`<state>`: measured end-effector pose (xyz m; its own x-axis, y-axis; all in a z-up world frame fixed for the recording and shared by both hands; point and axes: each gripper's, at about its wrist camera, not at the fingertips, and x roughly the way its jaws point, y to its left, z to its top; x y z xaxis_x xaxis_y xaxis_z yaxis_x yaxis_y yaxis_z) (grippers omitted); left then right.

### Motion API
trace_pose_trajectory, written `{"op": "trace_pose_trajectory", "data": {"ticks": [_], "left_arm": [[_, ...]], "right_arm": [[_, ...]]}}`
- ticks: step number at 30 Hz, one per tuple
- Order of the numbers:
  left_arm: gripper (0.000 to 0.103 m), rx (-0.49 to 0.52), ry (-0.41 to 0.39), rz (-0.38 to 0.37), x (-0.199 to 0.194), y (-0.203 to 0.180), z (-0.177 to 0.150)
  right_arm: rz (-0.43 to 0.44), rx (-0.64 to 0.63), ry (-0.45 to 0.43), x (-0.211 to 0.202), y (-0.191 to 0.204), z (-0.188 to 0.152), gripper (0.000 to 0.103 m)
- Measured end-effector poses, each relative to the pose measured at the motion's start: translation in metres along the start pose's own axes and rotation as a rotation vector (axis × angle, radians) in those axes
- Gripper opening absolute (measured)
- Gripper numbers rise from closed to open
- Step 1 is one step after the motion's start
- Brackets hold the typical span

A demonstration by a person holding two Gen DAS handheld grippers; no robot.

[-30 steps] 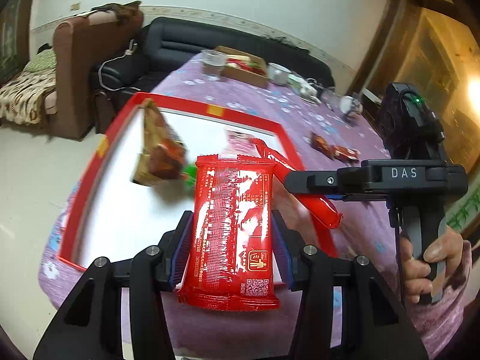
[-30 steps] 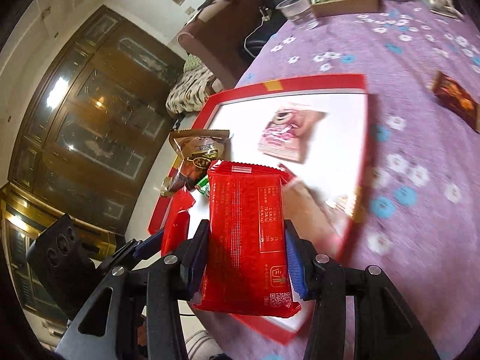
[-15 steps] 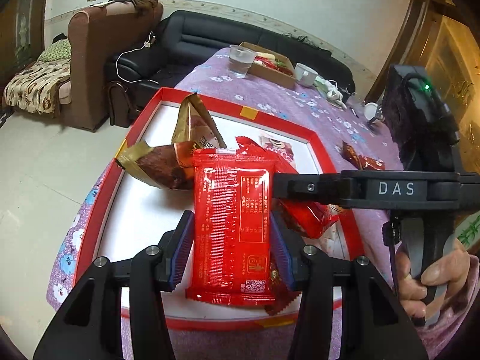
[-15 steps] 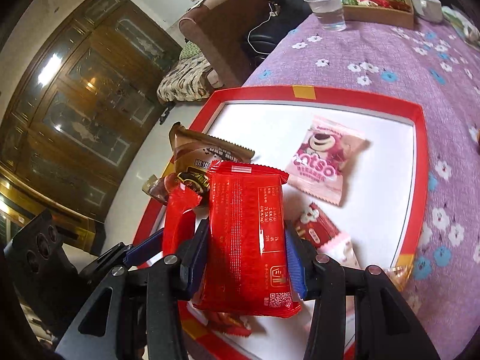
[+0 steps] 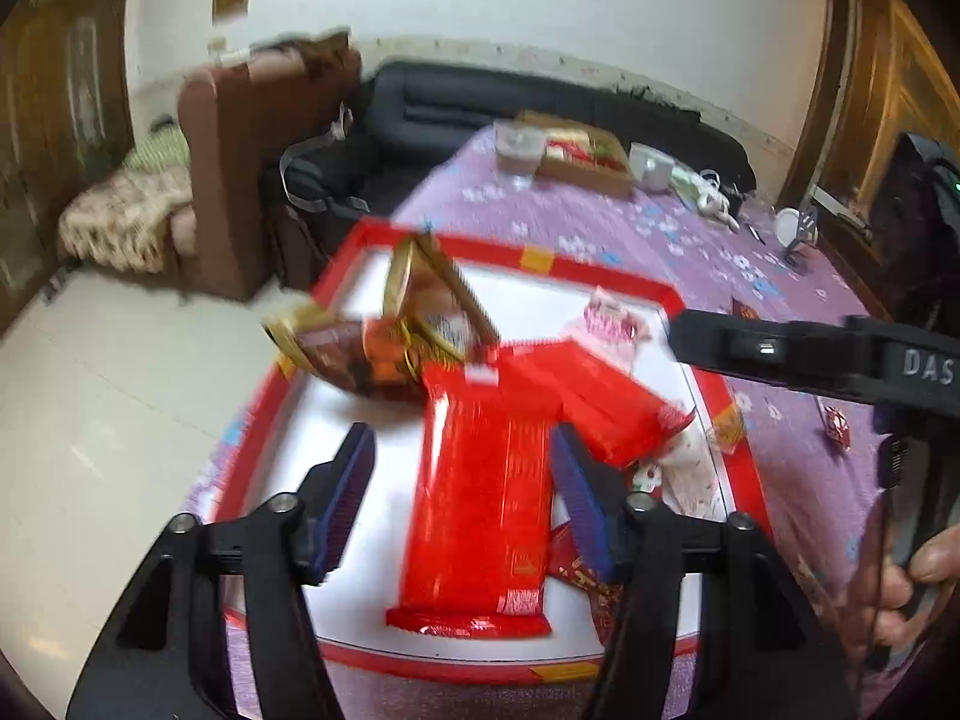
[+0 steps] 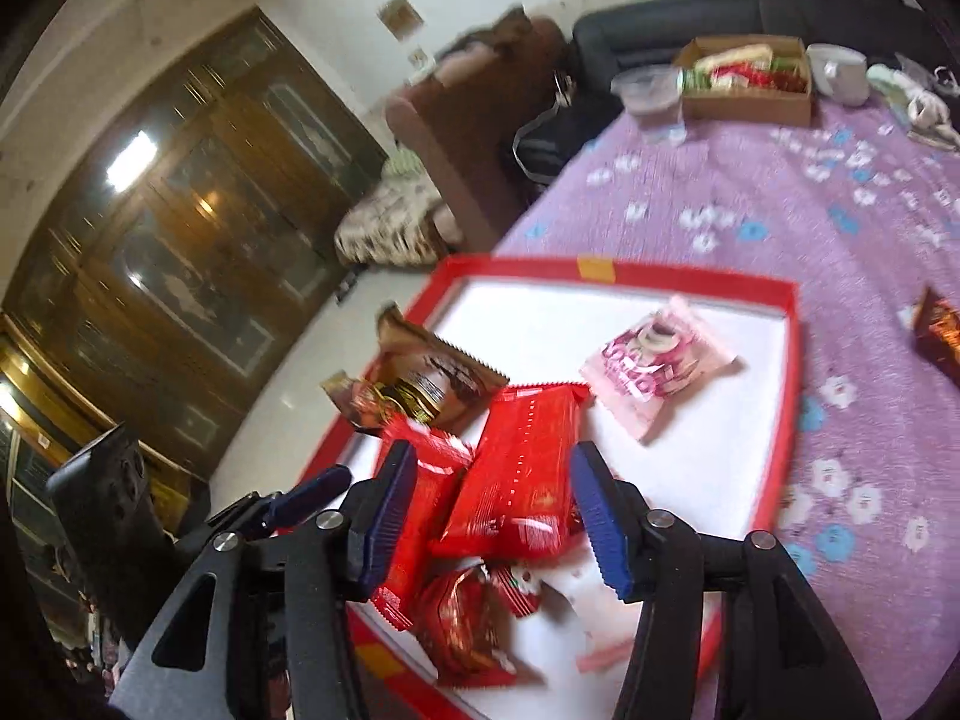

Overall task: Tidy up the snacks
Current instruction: 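Carry both red packets over the tray and open both tools, then move both tools back toward the remaining snacks on the cloth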

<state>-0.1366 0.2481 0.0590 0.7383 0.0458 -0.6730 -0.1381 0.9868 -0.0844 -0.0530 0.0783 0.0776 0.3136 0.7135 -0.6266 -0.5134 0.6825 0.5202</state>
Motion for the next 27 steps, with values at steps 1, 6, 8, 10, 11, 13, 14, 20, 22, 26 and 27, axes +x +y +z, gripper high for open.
{"op": "trace_pose_trajectory", "data": {"ticks": [1, 6, 8, 10, 11, 13, 14, 20, 22, 26, 27], "left_arm": [[0.071, 0.014, -0.024, 0.008, -0.006, -0.004, 0.001], [0.075, 0.094, -0.065, -0.024, -0.023, -0.037, -0.001], [0.075, 0.136, -0.054, -0.055, -0.024, -0.055, -0.006], [0.075, 0.190, -0.036, -0.082, -0.024, -0.076, -0.012], [0.075, 0.214, -0.029, -0.093, -0.024, -0.085, -0.015], [0.075, 0.264, -0.010, -0.123, -0.023, -0.107, -0.023], [0.075, 0.278, -0.002, -0.133, -0.023, -0.115, -0.026], [0.075, 0.389, 0.057, -0.190, -0.017, -0.167, -0.046], [0.075, 0.419, 0.075, -0.203, -0.014, -0.182, -0.049], [0.075, 0.483, 0.081, -0.197, -0.010, -0.205, -0.049], [0.075, 0.495, 0.079, -0.193, -0.009, -0.209, -0.048]], "right_arm": [[0.003, -0.002, -0.024, -0.010, -0.002, -0.001, 0.058], [0.001, 0.036, -0.115, -0.058, -0.026, -0.008, 0.067], [-0.015, 0.064, -0.148, -0.081, -0.042, -0.015, 0.067], [-0.035, 0.099, -0.174, -0.102, -0.062, -0.022, 0.068], [-0.048, 0.122, -0.190, -0.114, -0.075, -0.027, 0.069], [-0.080, 0.177, -0.221, -0.137, -0.103, -0.037, 0.070], [-0.089, 0.201, -0.232, -0.146, -0.115, -0.042, 0.070], [-0.140, 0.376, -0.311, -0.204, -0.190, -0.082, 0.072], [-0.156, 0.409, -0.341, -0.219, -0.208, -0.092, 0.072], [-0.136, 0.469, -0.456, -0.247, -0.245, -0.110, 0.078], [-0.111, 0.484, -0.485, -0.250, -0.254, -0.115, 0.079]]}}
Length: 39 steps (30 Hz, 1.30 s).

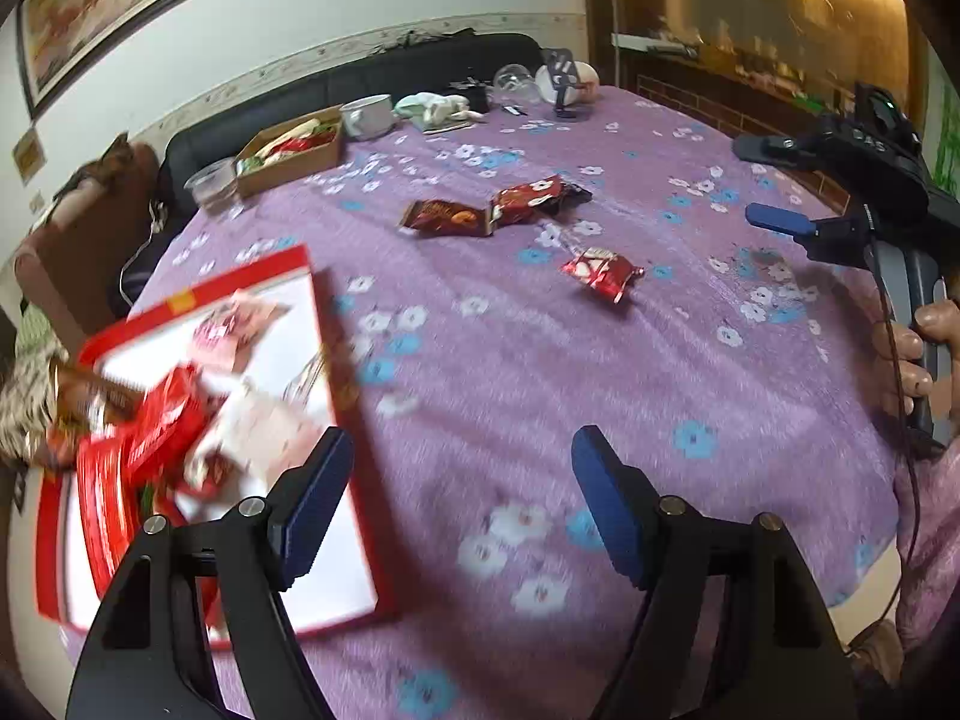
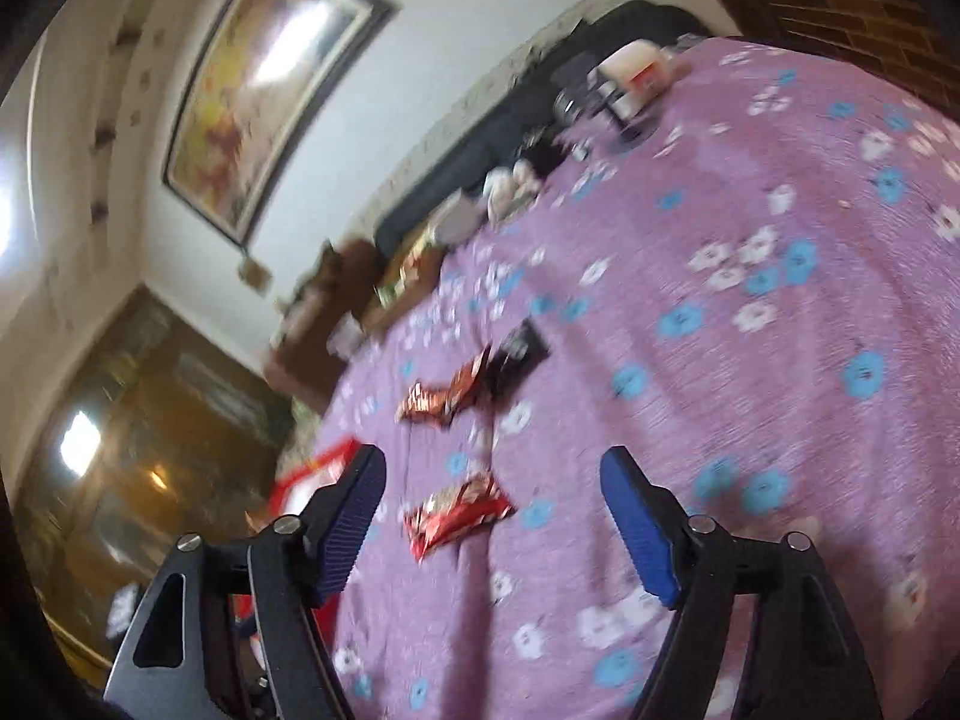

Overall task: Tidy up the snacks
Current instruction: 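Move both tools back toward the remaining snacks on the cloth, then grasp the red-white candy packet with the left tool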

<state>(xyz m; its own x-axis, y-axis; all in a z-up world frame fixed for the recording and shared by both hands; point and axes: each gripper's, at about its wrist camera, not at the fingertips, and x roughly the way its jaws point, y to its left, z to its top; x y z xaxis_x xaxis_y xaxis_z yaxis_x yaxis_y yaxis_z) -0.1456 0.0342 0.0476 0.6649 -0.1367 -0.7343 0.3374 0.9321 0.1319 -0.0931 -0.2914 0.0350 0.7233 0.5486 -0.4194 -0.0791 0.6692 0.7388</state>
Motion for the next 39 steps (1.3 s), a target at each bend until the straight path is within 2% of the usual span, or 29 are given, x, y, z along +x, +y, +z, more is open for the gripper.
{"op": "trace_pose_trajectory", "data": {"ticks": [3, 6, 11, 15, 19, 22, 24, 26, 27, 28, 29, 35, 39], "left_arm": [[0.075, 0.036, -0.009, 0.006, 0.009, -0.009, 0.020], [0.075, 0.069, -0.026, -0.009, 0.021, -0.020, 0.043], [0.075, 0.133, -0.022, -0.078, 0.046, -0.044, 0.077], [0.075, 0.238, 0.027, -0.105, 0.074, -0.066, 0.092], [0.075, 0.347, 0.095, -0.135, 0.097, -0.083, 0.095], [0.075, 0.399, 0.113, -0.133, 0.107, -0.089, 0.094], [0.074, 0.388, 0.119, -0.143, 0.110, -0.087, 0.094], [0.059, 0.349, 0.119, -0.179, 0.112, -0.083, 0.092], [0.043, 0.324, 0.129, -0.198, 0.115, -0.080, 0.091], [0.035, 0.315, 0.138, -0.205, 0.116, -0.079, 0.090], [0.031, 0.298, 0.128, -0.221, 0.116, -0.078, 0.089], [0.025, 0.228, 0.084, -0.209, 0.107, -0.071, 0.080], [0.024, 0.121, 0.043, -0.195, 0.090, -0.048, 0.071]], "right_arm": [[0.065, 0.077, -0.038, -0.004, -0.026, 0.001, 0.079], [0.130, 0.094, -0.063, -0.008, -0.031, 0.005, 0.083], [0.159, 0.115, -0.024, -0.001, -0.034, 0.007, 0.086], [0.176, 0.132, -0.011, 0.000, -0.036, 0.006, 0.086], [0.192, 0.161, -0.002, 0.004, -0.040, 0.006, 0.086], [0.194, 0.164, 0.001, 0.003, -0.041, 0.005, 0.086], [0.194, 0.159, 0.003, 0.003, -0.040, 0.004, 0.086], [0.190, 0.155, 0.005, 0.004, -0.039, 0.004, 0.086], [0.189, 0.153, 0.006, 0.004, -0.038, 0.004, 0.086], [0.190, 0.153, 0.005, 0.004, -0.038, 0.004, 0.086], [0.190, 0.153, 0.004, 0.004, -0.038, 0.004, 0.086], [0.184, 0.164, -0.005, 0.004, -0.040, 0.003, 0.086], [0.158, 0.131, 0.019, 0.010, -0.033, 0.003, 0.086]]}}
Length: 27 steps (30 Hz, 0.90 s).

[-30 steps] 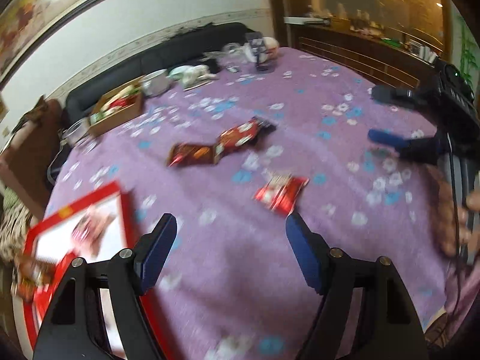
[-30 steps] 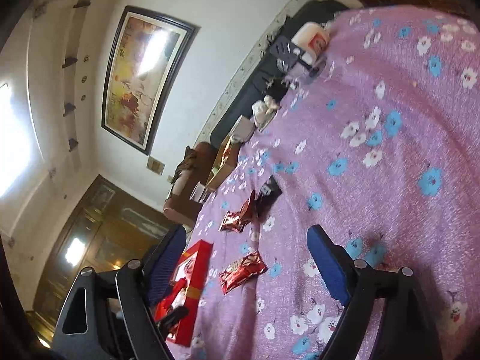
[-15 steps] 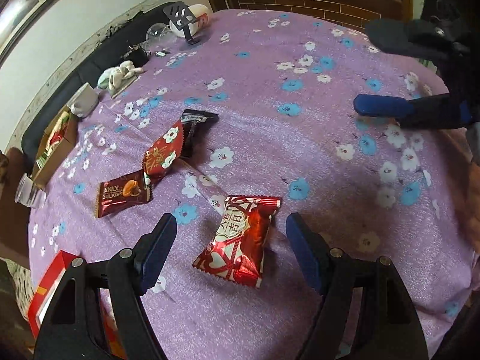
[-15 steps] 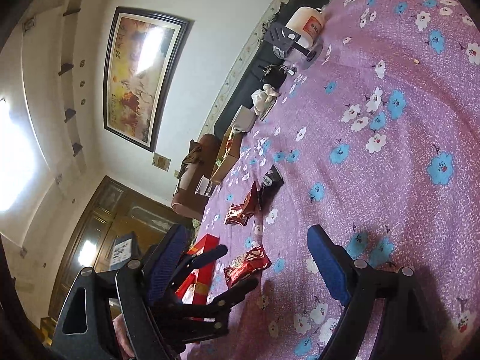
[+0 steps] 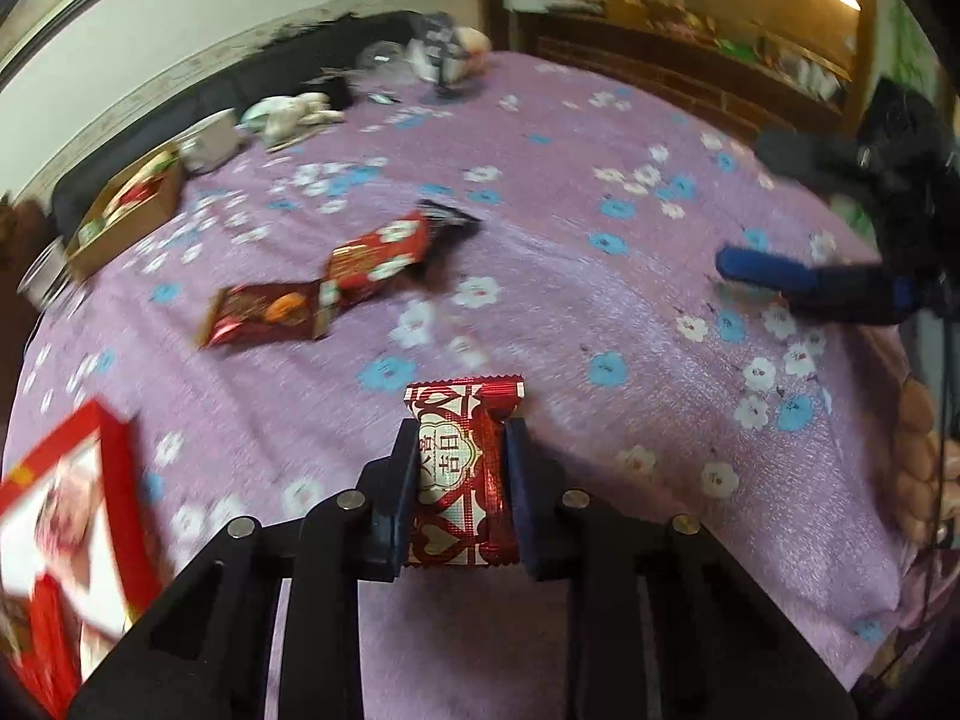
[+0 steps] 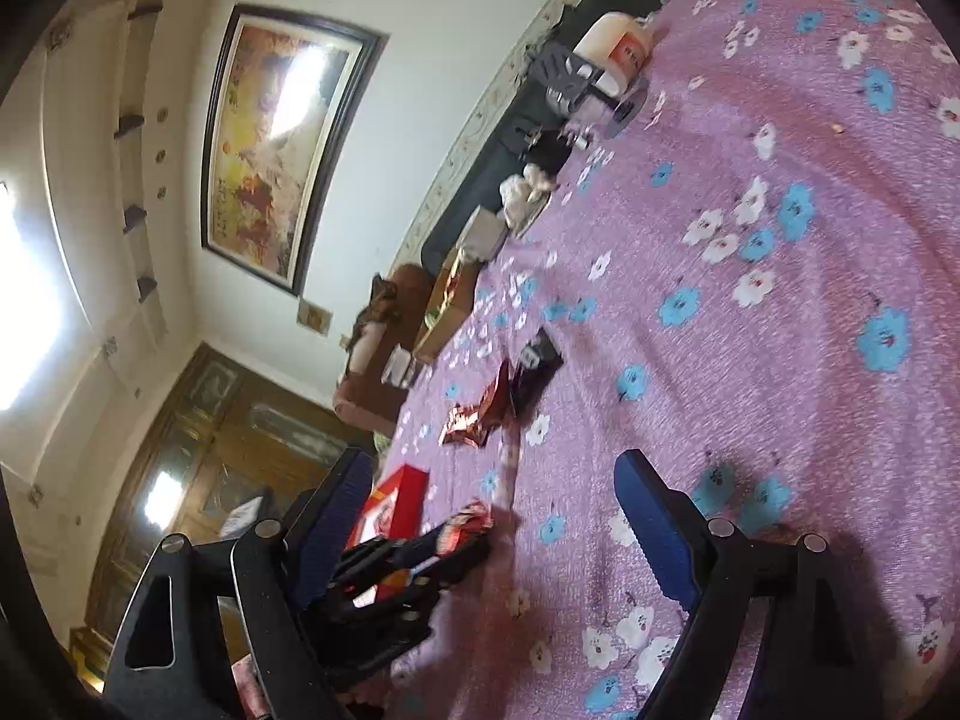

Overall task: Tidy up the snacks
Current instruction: 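Grasp the red-white candy packet with the left tool, then grasp a red wrapper with the right tool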

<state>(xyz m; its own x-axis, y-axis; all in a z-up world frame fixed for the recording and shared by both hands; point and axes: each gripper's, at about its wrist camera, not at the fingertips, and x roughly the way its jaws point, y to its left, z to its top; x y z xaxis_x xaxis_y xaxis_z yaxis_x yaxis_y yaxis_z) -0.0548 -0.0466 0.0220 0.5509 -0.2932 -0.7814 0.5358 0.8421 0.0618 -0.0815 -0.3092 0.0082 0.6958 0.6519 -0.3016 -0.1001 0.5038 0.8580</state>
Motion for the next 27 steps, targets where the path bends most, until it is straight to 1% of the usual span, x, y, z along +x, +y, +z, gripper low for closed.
{"op": "trace_pose_trajectory", "data": {"ticks": [2, 4, 6, 7, 9, 12, 13, 16, 18, 22, 25, 27], "left_arm": [[0.024, -0.064, -0.019, 0.002, -0.011, 0.012, -0.008], [0.024, -0.114, -0.022, -0.002, -0.018, 0.020, -0.016], [0.024, -0.156, -0.043, -0.011, -0.030, 0.028, -0.023], [0.024, -0.165, -0.052, -0.018, -0.033, 0.030, -0.025], [0.024, -0.196, -0.082, -0.038, -0.049, 0.036, -0.032], [0.024, -0.223, -0.110, -0.059, -0.068, 0.043, -0.040], [0.024, -0.228, -0.118, -0.060, -0.073, 0.045, -0.042], [0.024, -0.235, -0.123, -0.073, -0.085, 0.049, -0.051], [0.024, -0.246, -0.124, -0.078, -0.089, 0.051, -0.057], [0.024, -0.273, -0.126, -0.090, -0.095, 0.055, -0.066], [0.024, -0.290, -0.129, -0.088, -0.099, 0.060, -0.071], [0.024, -0.300, -0.130, -0.089, -0.101, 0.063, -0.072]], "right_arm": [[-0.042, -0.035, 0.012, 0.004, 0.008, -0.001, 0.086], [-0.073, -0.057, 0.072, 0.017, 0.020, 0.001, 0.086], [-0.104, -0.090, 0.120, 0.032, 0.039, 0.009, 0.085], [-0.117, -0.122, 0.135, 0.040, 0.050, 0.014, 0.085], [-0.162, -0.230, 0.161, 0.062, 0.078, 0.027, 0.085], [-0.229, -0.367, 0.225, 0.109, 0.106, 0.042, 0.085], [-0.267, -0.418, 0.252, 0.130, 0.112, 0.046, 0.085], [-0.367, -0.556, 0.307, 0.176, 0.113, 0.047, 0.085], [-0.397, -0.595, 0.356, 0.202, 0.105, 0.047, 0.085], [-0.368, -0.591, 0.420, 0.237, 0.083, 0.046, 0.084], [-0.359, -0.608, 0.475, 0.251, 0.078, 0.038, 0.085], [-0.361, -0.628, 0.484, 0.251, 0.079, 0.033, 0.085]]}}
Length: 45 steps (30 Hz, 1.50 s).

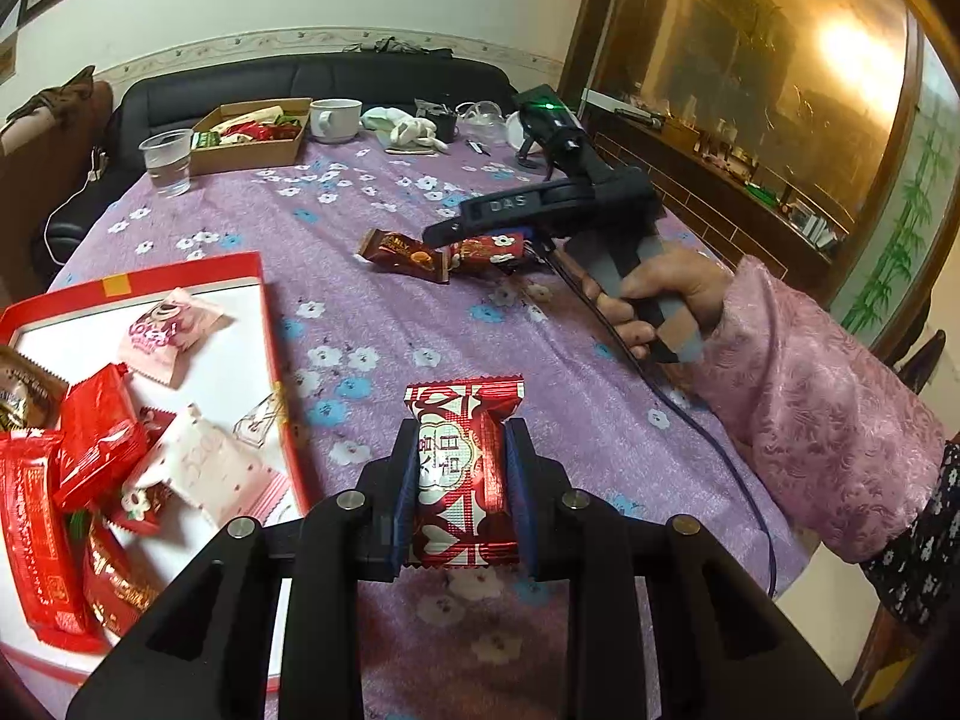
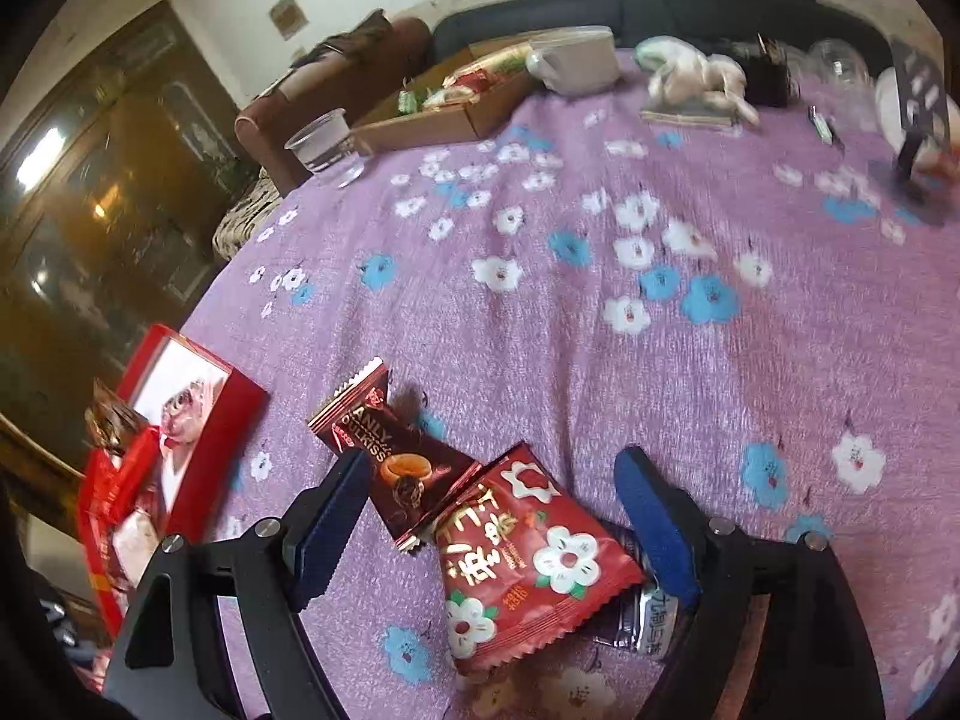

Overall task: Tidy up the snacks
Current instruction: 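Grasp a red wrapper with the right tool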

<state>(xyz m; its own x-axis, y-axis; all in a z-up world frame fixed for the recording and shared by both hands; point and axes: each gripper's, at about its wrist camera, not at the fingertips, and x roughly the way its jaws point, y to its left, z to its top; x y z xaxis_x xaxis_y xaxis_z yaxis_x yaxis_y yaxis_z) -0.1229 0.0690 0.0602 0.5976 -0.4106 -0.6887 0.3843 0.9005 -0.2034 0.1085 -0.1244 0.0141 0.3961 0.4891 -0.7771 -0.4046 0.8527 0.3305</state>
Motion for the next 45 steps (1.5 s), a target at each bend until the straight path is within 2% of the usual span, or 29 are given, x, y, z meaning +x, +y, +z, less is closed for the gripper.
{"op": "trace_pose_trajectory", "data": {"ticks": [3, 5, 7, 8, 9, 11, 15, 17, 20, 22, 23, 24, 25, 28, 29, 30, 31, 32, 36, 39, 45], "left_arm": [[0.024, -0.014, -0.006, 0.003, -0.003, 0.004, -0.001], [0.024, -0.019, -0.006, -0.002, -0.003, 0.004, -0.003], [0.024, -0.022, -0.008, -0.002, -0.004, 0.004, -0.004], [0.024, -0.024, -0.009, -0.003, -0.005, 0.003, -0.005], [0.024, -0.027, -0.009, -0.004, -0.005, 0.003, -0.006], [0.024, -0.034, -0.008, -0.002, -0.007, 0.004, -0.007], [0.024, -0.049, 0.003, 0.014, -0.009, 0.010, -0.011], [0.024, -0.058, 0.007, 0.015, -0.010, 0.013, -0.012], [0.024, -0.057, 0.003, 0.012, -0.010, 0.012, -0.013], [0.024, -0.057, 0.005, 0.008, -0.010, 0.011, -0.014], [0.024, -0.056, 0.006, 0.007, -0.010, 0.010, -0.014], [0.024, -0.055, 0.006, 0.005, -0.009, 0.010, -0.014], [0.024, -0.056, 0.007, 0.004, -0.009, 0.011, -0.014], [0.024, -0.061, 0.008, 0.007, -0.008, 0.013, -0.013], [0.024, -0.062, 0.008, 0.007, -0.008, 0.014, -0.013], [0.024, -0.064, 0.008, 0.007, -0.008, 0.015, -0.013], [0.024, -0.066, 0.009, 0.007, -0.007, 0.016, -0.012], [0.024, -0.069, 0.009, 0.008, -0.007, 0.017, -0.012], [0.024, -0.074, 0.005, 0.011, -0.009, 0.020, -0.012], [0.024, -0.073, -0.005, 0.015, -0.013, 0.021, -0.012], [0.025, -0.080, -0.040, 0.042, -0.025, 0.029, -0.012]], "right_arm": [[0.015, -0.013, 0.017, -0.005, 0.006, -0.009, 0.082], [-0.032, -0.074, 0.001, -0.012, 0.017, -0.018, 0.079], [-0.078, -0.096, -0.013, -0.015, 0.024, -0.022, 0.067], [-0.113, -0.100, -0.014, -0.015, 0.026, -0.024, 0.052], [-0.151, -0.104, -0.017, -0.014, 0.026, -0.023, 0.043], [-0.213, -0.099, -0.039, -0.013, 0.027, -0.025, 0.033], [-0.211, -0.046, -0.087, -0.016, 0.025, -0.029, 0.020], [-0.178, -0.014, -0.100, -0.019, 0.024, -0.030, 0.020], [-0.129, 0.062, -0.075, -0.015, 0.017, -0.028, 0.027], [-0.055, 0.156, -0.082, -0.015, 0.006, -0.025, 0.047], [-0.014, 0.222, -0.100, -0.016, -0.001, -0.024, 0.061], [0.020, 0.266, -0.115, -0.017, -0.006, -0.023, 0.066], [0.059, 0.322, -0.129, -0.018, -0.013, -0.022, 0.066], [0.123, 0.465, -0.148, -0.016, -0.030, -0.021, 0.064], [0.134, 0.498, -0.152, -0.015, -0.033, -0.021, 0.059], [0.130, 0.513, -0.148, -0.013, -0.035, -0.020, 0.041], [0.115, 0.520, -0.133, -0.010, -0.035, -0.020, 0.028], [0.102, 0.529, -0.112, -0.006, -0.035, -0.021, 0.021], [0.122, 0.583, -0.158, -0.013, -0.039, -0.030, 0.018], [0.174, 0.633, -0.213, -0.028, -0.042, -0.038, 0.018], [0.272, 0.615, -0.278, -0.058, -0.022, -0.042, 0.018]]}}
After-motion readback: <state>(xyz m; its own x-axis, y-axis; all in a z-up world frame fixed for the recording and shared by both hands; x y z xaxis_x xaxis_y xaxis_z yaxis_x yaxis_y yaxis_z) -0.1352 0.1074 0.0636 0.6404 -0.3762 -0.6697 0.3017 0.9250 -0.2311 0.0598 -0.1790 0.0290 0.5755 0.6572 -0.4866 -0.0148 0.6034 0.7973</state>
